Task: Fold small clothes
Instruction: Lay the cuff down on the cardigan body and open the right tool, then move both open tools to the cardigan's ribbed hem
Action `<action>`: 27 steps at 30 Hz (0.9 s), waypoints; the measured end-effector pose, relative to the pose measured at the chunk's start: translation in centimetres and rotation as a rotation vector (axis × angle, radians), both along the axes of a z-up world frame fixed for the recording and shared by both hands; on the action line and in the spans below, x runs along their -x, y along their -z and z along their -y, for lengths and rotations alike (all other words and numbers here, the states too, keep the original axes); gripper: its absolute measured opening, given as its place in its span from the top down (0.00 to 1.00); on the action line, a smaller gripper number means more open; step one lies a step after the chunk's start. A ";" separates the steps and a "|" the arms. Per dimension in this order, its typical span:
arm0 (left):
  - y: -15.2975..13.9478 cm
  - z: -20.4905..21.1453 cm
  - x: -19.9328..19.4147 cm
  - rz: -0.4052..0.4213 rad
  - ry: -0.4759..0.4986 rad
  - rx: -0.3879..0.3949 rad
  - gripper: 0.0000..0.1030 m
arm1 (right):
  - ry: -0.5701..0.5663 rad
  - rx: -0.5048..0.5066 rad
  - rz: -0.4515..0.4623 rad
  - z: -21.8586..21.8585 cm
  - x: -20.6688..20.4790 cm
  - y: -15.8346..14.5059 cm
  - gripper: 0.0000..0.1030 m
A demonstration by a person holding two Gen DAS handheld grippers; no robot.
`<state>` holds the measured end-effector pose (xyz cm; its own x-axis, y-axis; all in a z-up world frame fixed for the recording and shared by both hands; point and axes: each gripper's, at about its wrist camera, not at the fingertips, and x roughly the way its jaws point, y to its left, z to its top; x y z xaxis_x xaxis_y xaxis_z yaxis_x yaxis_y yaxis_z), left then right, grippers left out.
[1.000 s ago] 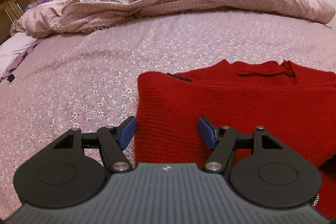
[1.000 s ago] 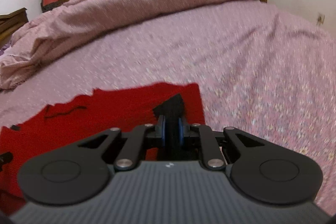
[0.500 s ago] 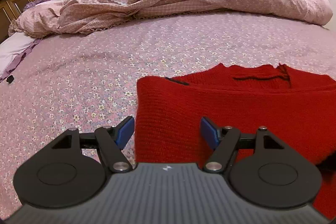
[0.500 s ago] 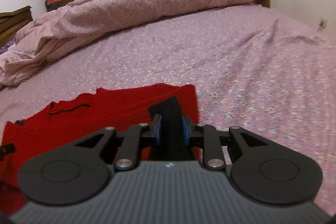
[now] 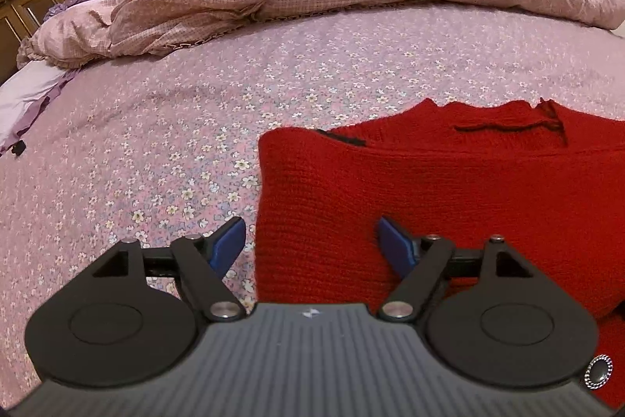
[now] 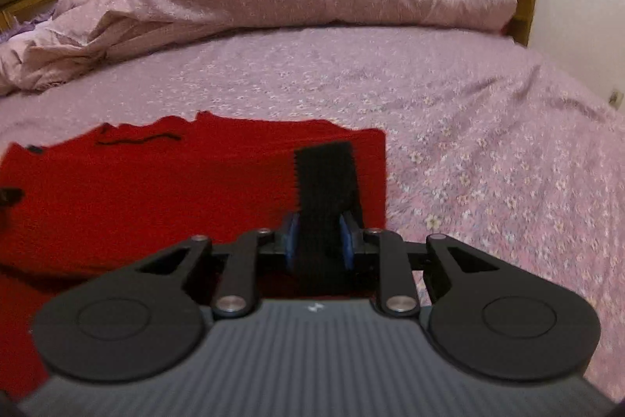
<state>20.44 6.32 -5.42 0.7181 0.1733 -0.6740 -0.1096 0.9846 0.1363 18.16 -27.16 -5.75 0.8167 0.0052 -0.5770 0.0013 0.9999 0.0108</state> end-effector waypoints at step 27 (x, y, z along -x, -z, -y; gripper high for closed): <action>-4.9 -2.5 8.1 -0.036 -0.085 0.072 0.19 | 0.011 -0.176 0.011 1.0 6.3 -4.2 0.40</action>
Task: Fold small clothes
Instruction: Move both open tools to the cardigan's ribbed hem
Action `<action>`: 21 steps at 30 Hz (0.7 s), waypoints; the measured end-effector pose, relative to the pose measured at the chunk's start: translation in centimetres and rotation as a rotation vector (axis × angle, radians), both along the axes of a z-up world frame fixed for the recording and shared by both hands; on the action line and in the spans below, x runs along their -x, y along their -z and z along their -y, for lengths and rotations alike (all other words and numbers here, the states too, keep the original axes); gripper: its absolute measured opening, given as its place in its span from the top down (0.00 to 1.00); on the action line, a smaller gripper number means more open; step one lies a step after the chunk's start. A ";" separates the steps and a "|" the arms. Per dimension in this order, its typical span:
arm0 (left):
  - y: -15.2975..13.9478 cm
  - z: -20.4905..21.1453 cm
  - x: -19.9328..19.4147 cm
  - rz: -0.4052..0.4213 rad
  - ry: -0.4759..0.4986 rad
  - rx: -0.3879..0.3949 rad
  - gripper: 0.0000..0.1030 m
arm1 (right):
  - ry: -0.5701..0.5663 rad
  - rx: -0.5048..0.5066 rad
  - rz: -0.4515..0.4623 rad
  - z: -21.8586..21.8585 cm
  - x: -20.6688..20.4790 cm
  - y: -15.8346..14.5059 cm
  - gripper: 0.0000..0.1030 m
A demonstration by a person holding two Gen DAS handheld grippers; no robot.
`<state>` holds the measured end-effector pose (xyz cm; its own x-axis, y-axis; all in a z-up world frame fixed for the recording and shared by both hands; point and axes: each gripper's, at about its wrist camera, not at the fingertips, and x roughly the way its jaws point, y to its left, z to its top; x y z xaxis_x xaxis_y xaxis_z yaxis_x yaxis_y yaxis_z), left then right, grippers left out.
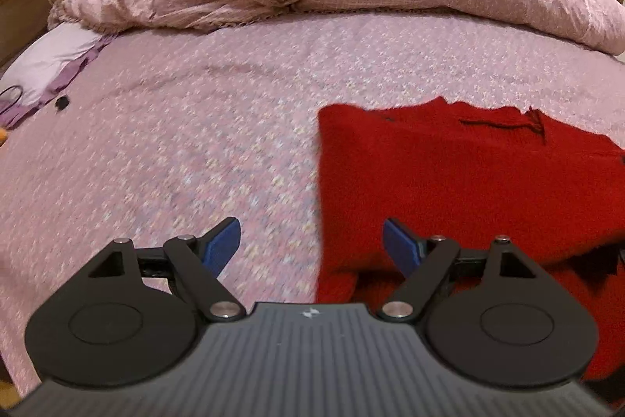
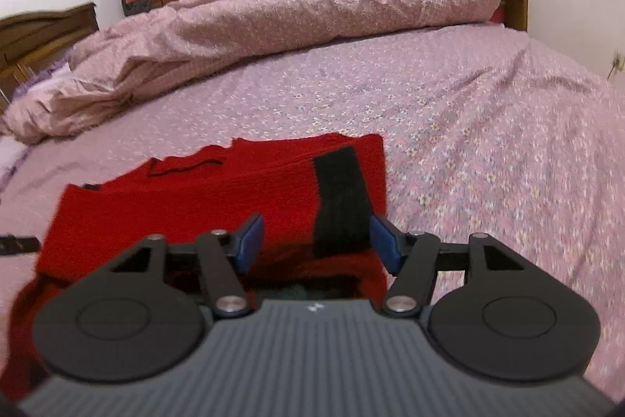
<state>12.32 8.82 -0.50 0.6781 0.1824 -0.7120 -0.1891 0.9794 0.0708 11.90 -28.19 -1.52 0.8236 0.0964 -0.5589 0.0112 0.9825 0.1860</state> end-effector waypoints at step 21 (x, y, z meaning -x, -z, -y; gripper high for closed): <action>-0.2 -0.8 10.6 -0.076 0.017 -0.003 0.19 | -0.020 -0.022 -0.048 -0.1 8.4 -0.8 0.40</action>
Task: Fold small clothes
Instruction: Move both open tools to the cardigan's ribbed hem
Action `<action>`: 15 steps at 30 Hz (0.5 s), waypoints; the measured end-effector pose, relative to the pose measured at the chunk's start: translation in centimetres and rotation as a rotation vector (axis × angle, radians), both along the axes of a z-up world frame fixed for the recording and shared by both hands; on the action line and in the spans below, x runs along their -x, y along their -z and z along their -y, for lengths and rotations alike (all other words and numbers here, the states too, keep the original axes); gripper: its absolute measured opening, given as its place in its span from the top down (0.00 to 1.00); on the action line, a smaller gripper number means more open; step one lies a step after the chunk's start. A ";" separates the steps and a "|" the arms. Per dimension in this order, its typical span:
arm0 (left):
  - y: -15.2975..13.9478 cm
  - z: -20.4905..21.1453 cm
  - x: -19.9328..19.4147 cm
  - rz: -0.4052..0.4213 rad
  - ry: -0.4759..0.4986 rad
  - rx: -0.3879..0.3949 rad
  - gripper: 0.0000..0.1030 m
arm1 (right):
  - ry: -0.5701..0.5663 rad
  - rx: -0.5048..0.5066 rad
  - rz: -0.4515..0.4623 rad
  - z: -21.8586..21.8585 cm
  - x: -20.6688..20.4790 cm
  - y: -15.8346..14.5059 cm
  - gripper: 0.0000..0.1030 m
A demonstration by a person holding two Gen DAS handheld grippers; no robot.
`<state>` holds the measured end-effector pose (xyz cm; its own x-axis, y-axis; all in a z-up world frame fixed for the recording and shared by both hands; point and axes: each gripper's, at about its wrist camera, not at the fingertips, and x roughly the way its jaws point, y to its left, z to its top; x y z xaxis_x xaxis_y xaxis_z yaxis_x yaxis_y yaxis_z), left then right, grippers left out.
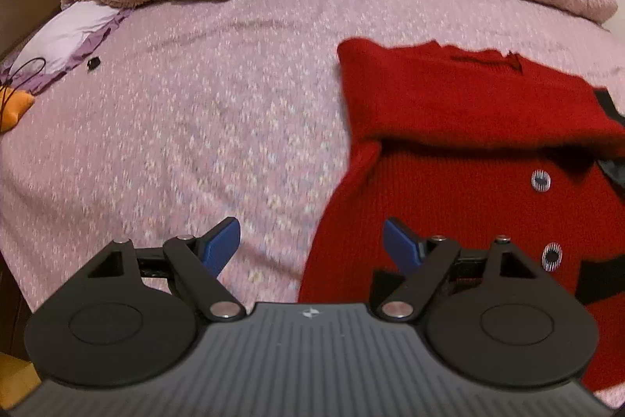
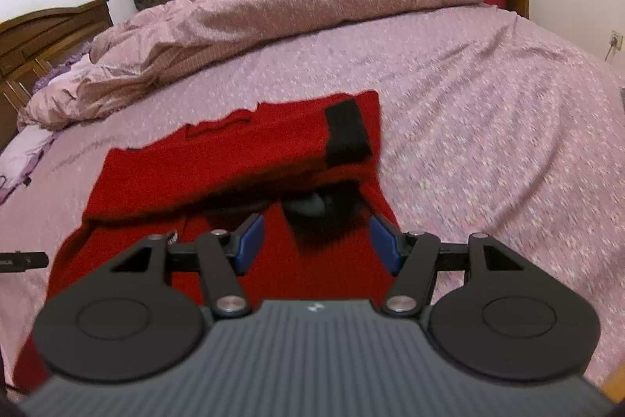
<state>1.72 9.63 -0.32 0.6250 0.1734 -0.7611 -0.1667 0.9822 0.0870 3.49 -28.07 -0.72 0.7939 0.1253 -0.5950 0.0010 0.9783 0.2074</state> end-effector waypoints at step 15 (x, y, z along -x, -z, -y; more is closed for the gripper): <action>2.2 -1.6 3.9 -0.072 -0.001 0.050 0.18 | 0.010 0.010 -0.070 1.1 4.0 1.6 0.40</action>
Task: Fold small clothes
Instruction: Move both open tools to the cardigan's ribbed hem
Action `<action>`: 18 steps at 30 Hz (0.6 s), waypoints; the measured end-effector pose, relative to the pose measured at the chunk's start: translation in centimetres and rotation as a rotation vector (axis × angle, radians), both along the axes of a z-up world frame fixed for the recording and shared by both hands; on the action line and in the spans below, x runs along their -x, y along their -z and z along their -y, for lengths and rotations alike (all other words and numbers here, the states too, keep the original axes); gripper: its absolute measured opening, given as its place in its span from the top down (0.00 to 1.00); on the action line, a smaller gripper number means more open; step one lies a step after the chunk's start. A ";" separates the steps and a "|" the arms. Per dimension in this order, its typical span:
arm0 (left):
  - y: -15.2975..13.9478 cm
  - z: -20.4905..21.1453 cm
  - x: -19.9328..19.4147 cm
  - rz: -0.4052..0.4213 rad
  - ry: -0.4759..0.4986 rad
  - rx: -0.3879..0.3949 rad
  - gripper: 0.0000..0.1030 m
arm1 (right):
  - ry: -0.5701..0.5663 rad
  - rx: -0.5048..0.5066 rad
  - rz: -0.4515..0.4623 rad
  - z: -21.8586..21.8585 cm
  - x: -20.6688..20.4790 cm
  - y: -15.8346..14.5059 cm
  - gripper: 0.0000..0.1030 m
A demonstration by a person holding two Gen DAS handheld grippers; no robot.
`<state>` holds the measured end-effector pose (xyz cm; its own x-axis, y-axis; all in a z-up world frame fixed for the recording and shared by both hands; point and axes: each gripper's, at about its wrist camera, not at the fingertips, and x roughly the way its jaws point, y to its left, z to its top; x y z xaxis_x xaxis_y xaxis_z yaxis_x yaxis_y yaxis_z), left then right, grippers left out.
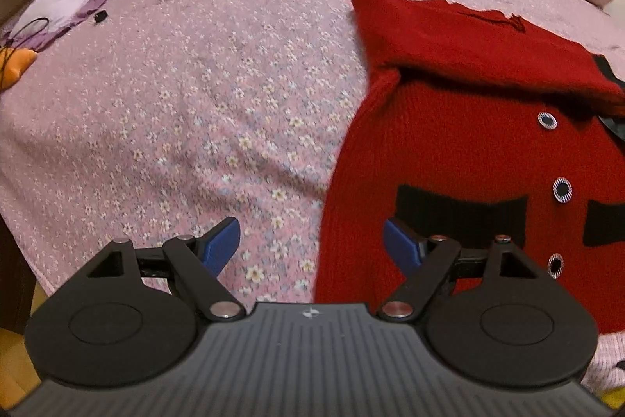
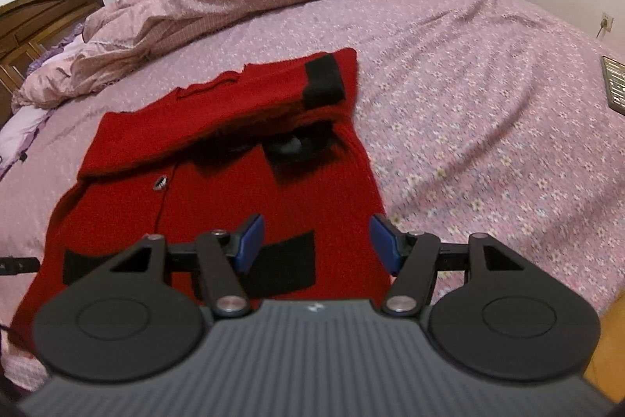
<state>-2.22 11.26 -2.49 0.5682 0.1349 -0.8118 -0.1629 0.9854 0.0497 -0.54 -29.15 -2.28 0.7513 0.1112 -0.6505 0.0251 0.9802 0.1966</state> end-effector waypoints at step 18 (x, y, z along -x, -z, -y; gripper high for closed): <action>2.8 0.8 2.5 -0.019 0.128 -0.015 0.25 | -0.016 -0.042 -0.150 1.3 2.1 3.1 0.40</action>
